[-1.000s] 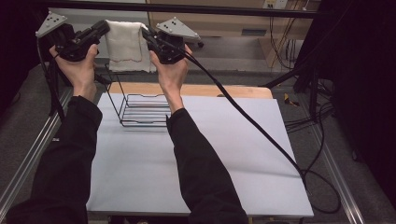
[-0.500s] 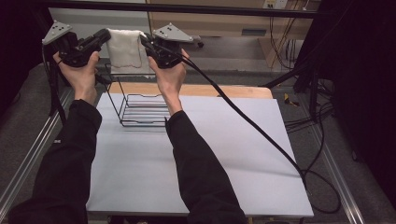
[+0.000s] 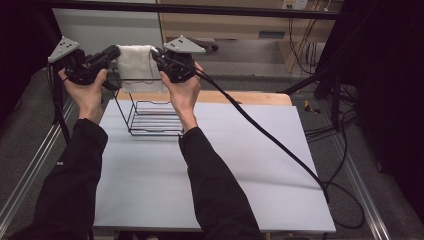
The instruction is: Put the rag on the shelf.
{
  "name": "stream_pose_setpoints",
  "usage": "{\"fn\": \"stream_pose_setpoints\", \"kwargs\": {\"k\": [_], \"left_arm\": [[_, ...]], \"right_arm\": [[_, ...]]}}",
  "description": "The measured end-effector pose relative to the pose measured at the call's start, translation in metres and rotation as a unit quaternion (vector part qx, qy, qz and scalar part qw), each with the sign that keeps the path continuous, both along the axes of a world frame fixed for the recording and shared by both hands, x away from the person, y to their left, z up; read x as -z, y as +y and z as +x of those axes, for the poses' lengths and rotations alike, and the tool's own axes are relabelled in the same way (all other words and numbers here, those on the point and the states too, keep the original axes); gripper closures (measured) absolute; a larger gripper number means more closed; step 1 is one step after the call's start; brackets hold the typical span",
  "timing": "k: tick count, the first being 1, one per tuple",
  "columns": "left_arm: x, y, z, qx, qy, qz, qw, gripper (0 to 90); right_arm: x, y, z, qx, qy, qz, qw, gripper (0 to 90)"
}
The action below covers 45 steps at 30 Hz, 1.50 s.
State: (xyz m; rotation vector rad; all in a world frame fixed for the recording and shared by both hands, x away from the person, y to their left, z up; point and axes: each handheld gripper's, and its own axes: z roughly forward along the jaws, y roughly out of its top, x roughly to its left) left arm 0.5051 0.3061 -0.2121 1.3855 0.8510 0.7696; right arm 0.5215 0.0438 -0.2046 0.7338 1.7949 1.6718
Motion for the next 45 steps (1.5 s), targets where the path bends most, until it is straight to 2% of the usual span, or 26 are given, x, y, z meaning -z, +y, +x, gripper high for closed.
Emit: {"fn": "stream_pose_setpoints", "kwargs": {"k": [2,6,11,15,22,34,39,42,45], "left_arm": [[0.002,0.0,-0.003,0.002,0.001,0.003,1.0,84.4],[0.007,0.002,-0.008,0.006,0.006,0.004,1.0,84.4],[0.012,0.004,-0.015,0.009,0.004,0.004,0.9999,84.3],[0.014,0.006,-0.019,0.012,0.012,0.01,0.9998,84.2],[0.018,0.007,-0.029,0.019,0.013,0.021,0.9995,83.9],[0.025,0.008,-0.044,0.021,0.039,0.032,0.9985,82.5],[0.019,0.01,-0.049,0.023,0.057,0.032,0.9976,79.6],[0.009,0.014,-0.053,0.019,0.05,0.022,0.9983,77.1],[-0.002,0.015,-0.051,0.013,0.055,0.021,0.9982,78.9]], "right_arm": [[0.002,-0.002,-0.002,-0.005,0.003,0.003,1.0,82.1],[0.005,-0.002,-0.006,-0.008,0.003,-0.006,0.9999,82.0],[0.008,-0.002,-0.011,-0.012,0.002,-0.014,0.9998,81.8],[0.009,-0.001,-0.016,-0.016,0.002,-0.022,0.9996,81.7],[0.012,-0.002,-0.024,-0.027,0.007,-0.031,0.9991,81.3],[0.02,-0.003,-0.035,-0.041,0.013,-0.058,0.9973,81.3],[0.022,-0.001,-0.038,-0.041,0.012,-0.068,0.9968,81.4],[0.023,-0.001,-0.038,-0.042,0.012,-0.069,0.9967,81.4],[0.025,0.001,-0.038,-0.044,0.012,-0.067,0.9967,81.5]]}}
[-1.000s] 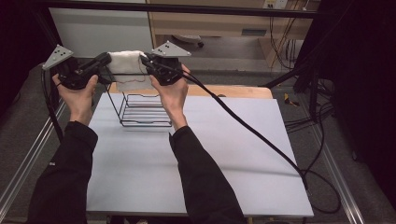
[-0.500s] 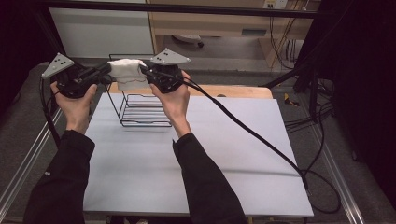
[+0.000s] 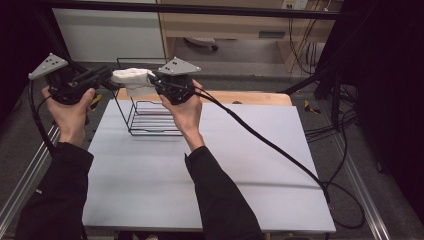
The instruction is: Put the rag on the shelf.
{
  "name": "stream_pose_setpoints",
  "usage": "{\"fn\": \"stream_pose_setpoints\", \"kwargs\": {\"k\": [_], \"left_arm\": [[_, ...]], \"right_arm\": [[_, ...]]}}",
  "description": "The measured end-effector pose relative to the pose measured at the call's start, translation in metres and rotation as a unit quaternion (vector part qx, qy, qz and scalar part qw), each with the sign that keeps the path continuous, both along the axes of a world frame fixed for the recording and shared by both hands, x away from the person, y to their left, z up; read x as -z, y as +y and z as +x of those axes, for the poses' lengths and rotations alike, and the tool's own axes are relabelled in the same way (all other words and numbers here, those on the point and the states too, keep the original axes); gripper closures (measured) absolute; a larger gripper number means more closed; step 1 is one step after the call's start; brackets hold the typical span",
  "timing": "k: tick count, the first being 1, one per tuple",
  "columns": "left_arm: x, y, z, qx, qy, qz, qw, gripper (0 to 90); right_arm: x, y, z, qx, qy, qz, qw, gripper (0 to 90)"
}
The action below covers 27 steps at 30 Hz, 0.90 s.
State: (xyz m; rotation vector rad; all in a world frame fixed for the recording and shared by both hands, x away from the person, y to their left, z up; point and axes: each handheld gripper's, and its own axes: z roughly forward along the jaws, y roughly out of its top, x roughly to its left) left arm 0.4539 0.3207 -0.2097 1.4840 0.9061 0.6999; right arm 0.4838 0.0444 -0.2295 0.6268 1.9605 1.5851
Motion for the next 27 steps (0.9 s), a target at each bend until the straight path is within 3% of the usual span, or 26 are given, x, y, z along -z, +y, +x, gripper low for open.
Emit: {"fn": "stream_pose_setpoints", "kwargs": {"k": [3,5,11,19,22,27], "left_arm": [[-0.006,-0.002,0.009,-0.009,0.018,0.013,0.9997,83.9],[-0.006,-0.003,0.016,0.0,0.028,0.007,0.9996,88.7],[-0.002,-0.009,0.03,0.008,0.05,0.014,0.9986,89.8],[0.013,-0.013,0.021,0.022,0.059,0.032,0.9975,89.9],[0.019,-0.014,0.017,0.029,0.059,0.029,0.9974,89.9],[0.025,-0.015,0.014,0.032,0.061,0.041,0.9968,89.9]], "right_arm": [[0.002,0.001,0.0,-0.001,0.001,-0.001,1.0,81.5],[0.003,0.002,-0.001,-0.001,0.0,-0.004,1.0,81.5],[0.004,0.002,-0.002,-0.002,-0.003,-0.011,0.9999,81.4],[0.011,-0.003,-0.002,-0.005,0.003,-0.005,1.0,81.0],[0.013,-0.003,-0.002,-0.006,0.006,-0.007,0.9999,80.8],[0.014,-0.003,-0.004,-0.01,0.005,-0.022,0.9997,80.2]]}}
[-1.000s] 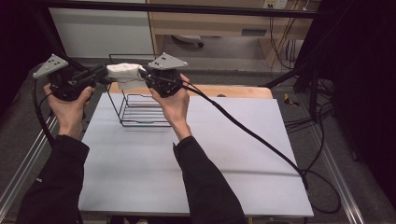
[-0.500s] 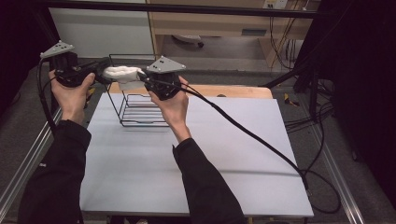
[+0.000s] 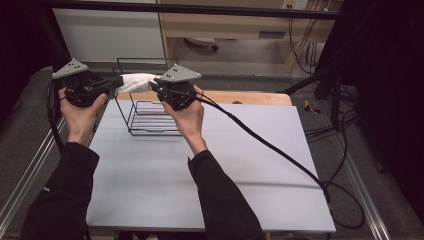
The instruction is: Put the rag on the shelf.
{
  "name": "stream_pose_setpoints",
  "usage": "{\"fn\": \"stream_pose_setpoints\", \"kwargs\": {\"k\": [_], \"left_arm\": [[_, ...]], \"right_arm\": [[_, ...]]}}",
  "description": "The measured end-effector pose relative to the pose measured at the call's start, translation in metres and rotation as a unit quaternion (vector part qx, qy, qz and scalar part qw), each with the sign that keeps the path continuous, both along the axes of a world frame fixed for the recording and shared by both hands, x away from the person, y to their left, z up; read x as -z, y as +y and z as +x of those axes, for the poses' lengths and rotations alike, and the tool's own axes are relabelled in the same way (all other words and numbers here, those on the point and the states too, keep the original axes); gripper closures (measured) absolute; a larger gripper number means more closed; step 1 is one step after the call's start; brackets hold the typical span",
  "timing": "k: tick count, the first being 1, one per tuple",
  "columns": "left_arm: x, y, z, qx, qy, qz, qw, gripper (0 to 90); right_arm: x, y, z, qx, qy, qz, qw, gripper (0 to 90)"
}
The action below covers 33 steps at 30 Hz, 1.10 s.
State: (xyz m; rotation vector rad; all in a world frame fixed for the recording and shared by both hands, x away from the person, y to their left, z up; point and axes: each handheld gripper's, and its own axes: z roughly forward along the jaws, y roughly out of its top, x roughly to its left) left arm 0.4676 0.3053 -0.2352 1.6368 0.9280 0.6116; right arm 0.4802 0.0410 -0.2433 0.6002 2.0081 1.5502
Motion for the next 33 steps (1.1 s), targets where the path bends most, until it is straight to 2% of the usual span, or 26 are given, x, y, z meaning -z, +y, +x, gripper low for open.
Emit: {"fn": "stream_pose_setpoints", "kwargs": {"k": [11,14,16,19,21,25,33], "left_arm": [[0.008,-0.001,0.0,-0.001,0.005,0.0,1.0,90.0],[0.009,-0.002,0.0,-0.005,0.006,0.009,0.9999,90.0],[0.011,-0.003,0.001,-0.004,0.008,0.009,0.9999,90.0],[0.015,-0.005,0.002,-0.004,0.009,0.012,0.9999,90.0],[0.018,-0.007,0.003,-0.004,0.011,0.015,0.9998,90.0],[0.021,-0.009,0.005,-0.005,0.012,0.02,0.9997,90.0],[0.029,-0.009,0.004,-0.011,0.01,0.036,0.9992,90.0]], "right_arm": [[-0.002,-0.002,-0.005,-0.012,0.006,-0.013,0.9998,73.8],[-0.004,-0.003,-0.008,-0.018,0.009,-0.009,0.9998,67.1],[-0.006,-0.004,-0.011,-0.023,0.006,-0.005,0.9997,66.9],[-0.008,-0.005,-0.009,-0.022,0.014,0.001,0.9997,71.8],[-0.007,-0.006,-0.005,-0.024,0.027,0.004,0.9993,80.2],[0.0,-0.001,0.001,-0.024,0.041,-0.007,0.9989,88.1],[0.021,0.01,0.01,-0.012,0.058,-0.026,0.9979,90.0]]}}
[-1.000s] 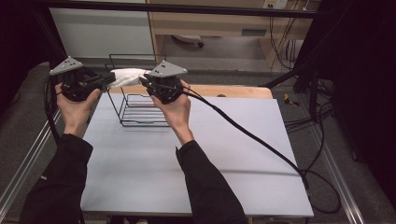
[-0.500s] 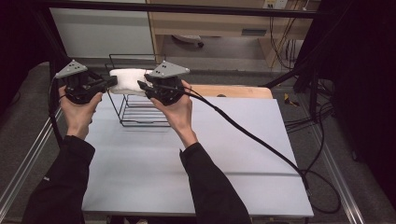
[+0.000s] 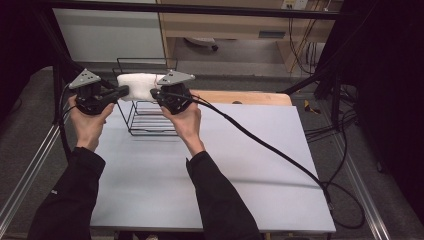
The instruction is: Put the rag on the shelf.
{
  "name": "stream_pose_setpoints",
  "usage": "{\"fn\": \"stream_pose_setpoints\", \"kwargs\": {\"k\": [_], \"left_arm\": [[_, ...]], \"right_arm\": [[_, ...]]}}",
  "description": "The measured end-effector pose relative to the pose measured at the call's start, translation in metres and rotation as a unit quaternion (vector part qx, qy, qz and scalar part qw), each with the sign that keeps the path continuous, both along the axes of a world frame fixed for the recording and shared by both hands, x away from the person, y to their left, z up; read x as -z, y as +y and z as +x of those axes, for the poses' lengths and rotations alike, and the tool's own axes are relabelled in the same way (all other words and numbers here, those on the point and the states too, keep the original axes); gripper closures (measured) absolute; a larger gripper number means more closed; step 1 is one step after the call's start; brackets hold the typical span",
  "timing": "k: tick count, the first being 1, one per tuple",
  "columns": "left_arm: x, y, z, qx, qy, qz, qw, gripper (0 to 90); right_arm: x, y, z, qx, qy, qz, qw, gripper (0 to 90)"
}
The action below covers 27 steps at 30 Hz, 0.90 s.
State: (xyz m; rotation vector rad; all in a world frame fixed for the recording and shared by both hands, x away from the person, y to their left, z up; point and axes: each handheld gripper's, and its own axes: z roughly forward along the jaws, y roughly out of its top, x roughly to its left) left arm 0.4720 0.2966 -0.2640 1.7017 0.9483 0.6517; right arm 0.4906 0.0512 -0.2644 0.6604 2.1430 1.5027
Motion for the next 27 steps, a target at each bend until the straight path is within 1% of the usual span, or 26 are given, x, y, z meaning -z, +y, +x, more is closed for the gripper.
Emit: {"fn": "stream_pose_setpoints", "kwargs": {"k": [4,6,10,13,14,17,19,21,23,25,27], "left_arm": [[0.005,0.001,0.003,-0.004,0.0,0.0,1.0,90.0],[0.006,0.001,0.003,-0.005,0.0,-0.001,1.0,90.0],[0.005,0.001,0.002,-0.005,-0.004,0.0,1.0,90.0],[0.004,0.003,-0.003,-0.003,-0.008,-0.006,0.9999,89.9],[0.003,0.004,-0.005,-0.002,-0.007,-0.006,1.0,89.8],[0.004,0.007,-0.01,0.0,-0.001,0.002,1.0,86.5],[0.003,0.008,-0.015,-0.002,-0.001,0.007,1.0,83.3],[0.003,0.01,-0.019,0.0,0.001,0.008,1.0,78.7],[0.004,0.01,-0.023,0.003,0.004,0.018,0.9998,73.3],[0.008,0.011,-0.028,0.008,0.009,0.021,0.9997,68.7],[0.012,0.011,-0.032,0.012,0.017,0.023,0.9995,63.3]], "right_arm": [[0.005,0.002,0.005,0.01,0.001,-0.006,0.9999,89.4],[0.006,0.003,0.007,0.015,0.002,-0.004,0.9999,88.8],[0.005,0.002,0.005,0.011,-0.002,-0.002,0.9999,87.2],[0.0,-0.002,0.0,0.003,-0.005,0.007,1.0,84.4],[-0.001,-0.003,-0.002,0.0,-0.003,0.011,0.9999,83.0],[-0.006,-0.012,-0.006,-0.002,0.005,0.017,0.9998,76.5],[-0.008,-0.018,-0.009,-0.003,0.014,0.022,0.9997,71.6],[-0.009,-0.024,-0.012,-0.006,0.019,0.019,0.9996,66.6],[-0.009,-0.03,-0.016,-0.006,0.023,0.016,0.9996,60.8],[-0.008,-0.037,-0.019,-0.005,0.029,0.014,0.9995,52.6],[-0.005,-0.045,-0.021,-0.003,0.036,0.014,0.9992,47.0]]}}
